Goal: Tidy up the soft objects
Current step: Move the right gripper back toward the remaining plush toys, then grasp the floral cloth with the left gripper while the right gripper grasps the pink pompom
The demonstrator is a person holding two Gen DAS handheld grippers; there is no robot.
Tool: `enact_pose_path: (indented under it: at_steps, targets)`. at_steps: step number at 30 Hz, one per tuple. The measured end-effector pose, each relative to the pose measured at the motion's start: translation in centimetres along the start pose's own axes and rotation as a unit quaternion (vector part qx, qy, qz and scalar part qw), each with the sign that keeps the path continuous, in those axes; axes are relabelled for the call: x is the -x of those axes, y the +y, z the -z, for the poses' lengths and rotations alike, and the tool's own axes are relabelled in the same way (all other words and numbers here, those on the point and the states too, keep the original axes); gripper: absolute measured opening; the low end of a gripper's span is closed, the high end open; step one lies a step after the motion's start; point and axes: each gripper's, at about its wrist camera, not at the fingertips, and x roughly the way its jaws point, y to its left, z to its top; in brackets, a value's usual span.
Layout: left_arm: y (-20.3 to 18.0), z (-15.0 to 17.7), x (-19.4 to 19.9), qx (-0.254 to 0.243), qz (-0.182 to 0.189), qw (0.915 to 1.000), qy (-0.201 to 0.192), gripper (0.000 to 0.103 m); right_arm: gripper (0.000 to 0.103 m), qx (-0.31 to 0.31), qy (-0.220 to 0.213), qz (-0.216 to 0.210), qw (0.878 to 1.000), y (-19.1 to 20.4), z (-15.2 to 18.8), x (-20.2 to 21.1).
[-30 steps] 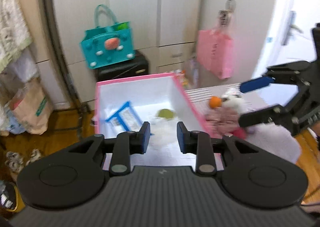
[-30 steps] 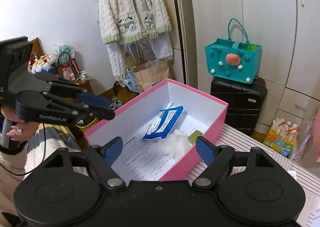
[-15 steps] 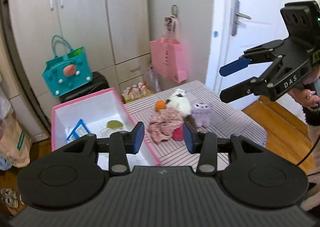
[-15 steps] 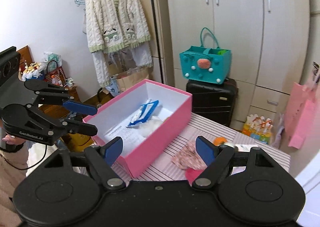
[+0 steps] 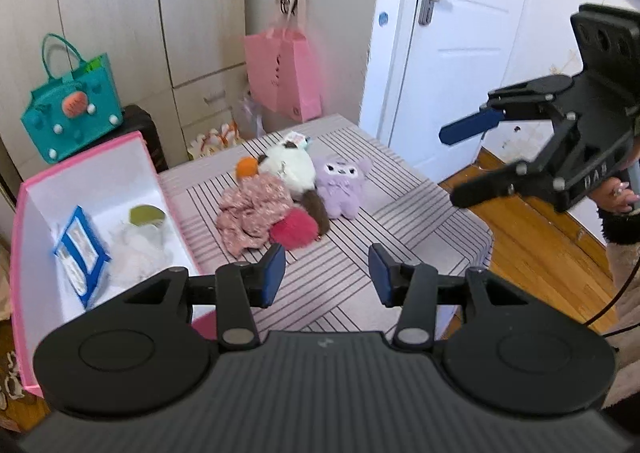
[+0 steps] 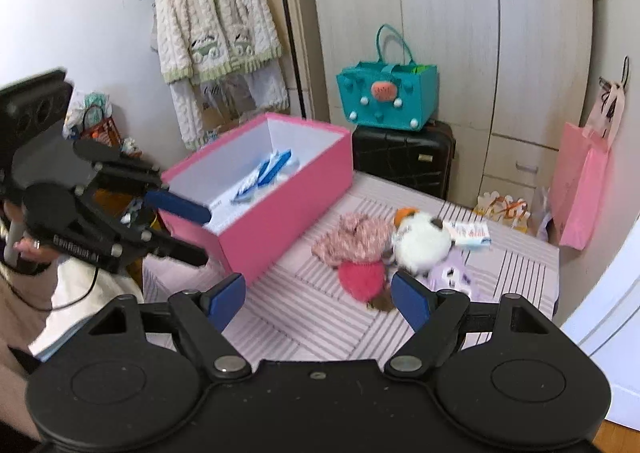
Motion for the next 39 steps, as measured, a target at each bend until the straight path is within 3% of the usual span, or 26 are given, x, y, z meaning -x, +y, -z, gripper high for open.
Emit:
enact_pose_path:
  at_steps: [4,11,16,20,24,31,39]
  targets:
    - [-0.9,0.6,-1.6,-0.027,-0.002,0.9995,-0.019,0.045,0.084,0.012,0.011,-0.014,1.0,-0.7,2.0,-1.3]
    - [-1.2,2.4,-5.1,-0.003,-0.042,0.9987,-0.031,0.046,0.084,0.035,0.013,-0.04,0.998,-1.1,4.9,-4.6]
    - [-1.3,2.6,-6.5,0.009,-0.077,0.9937,-0.081,0.056,0.084,0.066,-0.022,-0.021,0.997,-1.3,6.6,-7.5]
    - [-1.6,1.6,-7.7,-0.005,-0.091,0.9897,-0.11,0.06,0.084,0.093,-0.024,-0.006,0.995,-1.6,6.9,-10.2]
    - [-1.1,0.3,-9.6,0.021,-0.09,0.9901,-0.106,0.061,0.084,0.091,-0.029,0.002,0.995,-2.4,6.7,-12.6]
    - [0.3,-0.8,-13.7,0.052,-0.138,0.9856,-0.083,0.061,0.082,0.119,-0.038,0.009,0.992,-3.0,6.2,-15.7]
    - [2.5,-1.7,-16.9,0.092,-0.161,0.981,-0.058,0.062,0.074,0.143,-0.061,0.018,0.988,-2.1,5.6,-16.6]
